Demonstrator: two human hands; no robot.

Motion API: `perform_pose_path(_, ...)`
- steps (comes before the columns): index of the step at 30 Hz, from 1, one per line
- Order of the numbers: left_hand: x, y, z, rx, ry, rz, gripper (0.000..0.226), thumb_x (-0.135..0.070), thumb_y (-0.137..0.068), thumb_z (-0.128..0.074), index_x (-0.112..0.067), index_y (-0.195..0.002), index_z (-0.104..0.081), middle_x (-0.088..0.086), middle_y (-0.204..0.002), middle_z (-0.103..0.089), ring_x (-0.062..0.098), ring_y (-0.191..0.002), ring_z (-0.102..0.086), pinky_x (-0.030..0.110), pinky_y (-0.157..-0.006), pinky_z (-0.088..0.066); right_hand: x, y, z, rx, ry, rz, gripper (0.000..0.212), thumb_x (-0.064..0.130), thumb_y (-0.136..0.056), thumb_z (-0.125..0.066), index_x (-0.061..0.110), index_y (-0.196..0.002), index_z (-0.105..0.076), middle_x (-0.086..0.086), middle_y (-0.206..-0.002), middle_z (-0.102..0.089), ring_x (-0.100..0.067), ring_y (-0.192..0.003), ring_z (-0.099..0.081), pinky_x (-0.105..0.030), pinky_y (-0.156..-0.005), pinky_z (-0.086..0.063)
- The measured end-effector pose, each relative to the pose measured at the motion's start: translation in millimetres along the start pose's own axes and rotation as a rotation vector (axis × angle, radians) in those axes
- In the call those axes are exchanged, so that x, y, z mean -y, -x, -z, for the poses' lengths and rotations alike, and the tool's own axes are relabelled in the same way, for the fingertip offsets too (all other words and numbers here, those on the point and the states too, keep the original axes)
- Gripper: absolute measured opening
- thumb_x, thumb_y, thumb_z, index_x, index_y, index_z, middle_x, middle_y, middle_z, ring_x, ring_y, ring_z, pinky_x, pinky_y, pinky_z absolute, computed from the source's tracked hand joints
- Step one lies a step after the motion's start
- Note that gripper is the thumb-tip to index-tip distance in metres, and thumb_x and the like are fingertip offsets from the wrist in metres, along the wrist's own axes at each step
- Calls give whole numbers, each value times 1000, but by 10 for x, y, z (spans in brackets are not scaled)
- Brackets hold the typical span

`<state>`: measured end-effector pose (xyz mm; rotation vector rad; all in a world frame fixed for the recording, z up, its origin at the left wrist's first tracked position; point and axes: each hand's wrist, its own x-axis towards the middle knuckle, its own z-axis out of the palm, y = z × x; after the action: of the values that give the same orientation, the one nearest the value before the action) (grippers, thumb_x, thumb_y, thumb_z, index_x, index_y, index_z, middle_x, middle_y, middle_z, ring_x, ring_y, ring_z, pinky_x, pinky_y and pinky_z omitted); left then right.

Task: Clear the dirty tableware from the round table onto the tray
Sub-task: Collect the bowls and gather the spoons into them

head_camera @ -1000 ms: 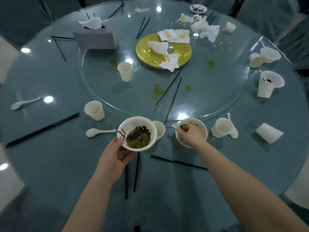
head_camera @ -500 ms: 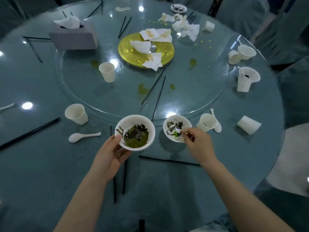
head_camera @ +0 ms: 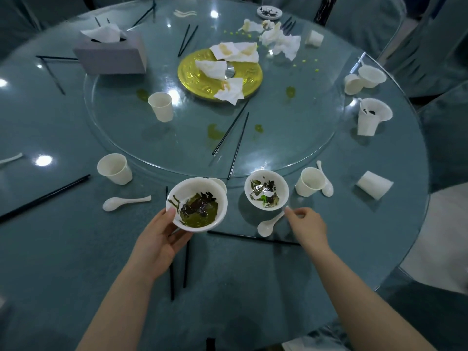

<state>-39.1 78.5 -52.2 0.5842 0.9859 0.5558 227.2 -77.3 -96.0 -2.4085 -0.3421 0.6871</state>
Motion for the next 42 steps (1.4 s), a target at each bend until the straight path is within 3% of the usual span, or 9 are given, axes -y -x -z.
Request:
perform_pose_path(4, 14, -9, -21, -15, -1, 16, 19, -25, -90, -58, -15, -104, -65, 5, -91, -75, 15, -80, -72, 27, -62, -58, 209, -175, 13, 0, -41, -52, 37, 49, -85, -57, 13, -93, -58, 2, -84, -64, -21, -72, -60, -34, -62, -45)
perform_pose_path(9, -50, -42, -139, -29, -16, 4, 22, -26, -91, -58, -15, -109, -64, 5, -91, -73, 16, -83, -70, 31, -73, -54, 518, -243, -130, 165, -61, -62, 6, 13, -80, -56, 12, -79, -62, -6, -61, -69, -19, -51, -65, -35, -65, -59)
perform_pose_path(13, -112, -52, -190, -5, -35, -32, 15, -23, -93, -56, -17, -103, -65, 4, -88, -74, 14, -78, -71, 29, -66, -58, 576, -118, -23, 111, -201, -18, 5, 17, -80, -58, 17, -84, -58, -6, -69, -68, -14, -50, -63, -25, -45, -46)
perform_pose_path(16, -101, -43, -227, 22, -71, -58, 11, -20, -93, -56, -20, -100, -65, 2, -92, -73, 13, -79, -71, 29, -66, -57, 646, 49, 158, 39, -390, -3, 11, 18, -81, -53, 16, -91, -57, -3, -71, -63, -12, -52, -55, -23, -45, -38)
perform_pose_path(23, -198, -1, -871, 283, -263, -76, 38, -22, -92, -57, -16, -129, -52, 8, -107, -69, 23, -91, -67, 34, -81, -55, 970, 493, 540, 8, -471, 139, 11, 19, -80, -52, 25, -78, -61, 10, -51, -56, -5, -36, -44, -17, -41, -34)
perform_pose_path(29, -326, 227, -1416, 473, -304, -147, 22, -33, -90, -61, -29, -112, -62, -3, -89, -75, 16, -81, -72, 26, -69, -57, 1038, 815, 964, -137, -539, 256, 13, 17, -83, -55, 28, -81, -61, 5, -74, -64, -6, -52, -50, -22, -52, -40)
perform_pose_path(34, -252, 585, -1839, 564, -320, -149, 24, -33, -90, -61, -26, -112, -68, 2, -98, -74, 17, -81, -72, 26, -66, -57, 909, 1037, 1494, -172, -522, 229, 15, 31, -88, -56, 24, -102, -58, 4, -97, -63, -14, -73, -61, -28, -59, -51)
perform_pose_path(37, -146, 883, -2205, 625, -328, -138, 24, -42, -82, -65, -23, -91, -76, 8, -95, -75, 22, -83, -72, 33, -71, -59, 725, 1208, 1923, -168, -543, 208, 10, 28, -89, -55, 22, -87, -63, -1, -86, -68, -15, -65, -62, -25, -53, -56)
perform_pose_path(42, 371, 1482, -2849, 828, -418, -95, 23, -31, -91, -59, -17, -107, -66, 6, -95, -75, 21, -86, -72, 35, -70, -59, -2, 1632, 2769, -289, -724, 158, 11, 19, -87, -59, 18, -79, -68, -3, -68, -69, -12, -55, -62, -25, -53, -54)
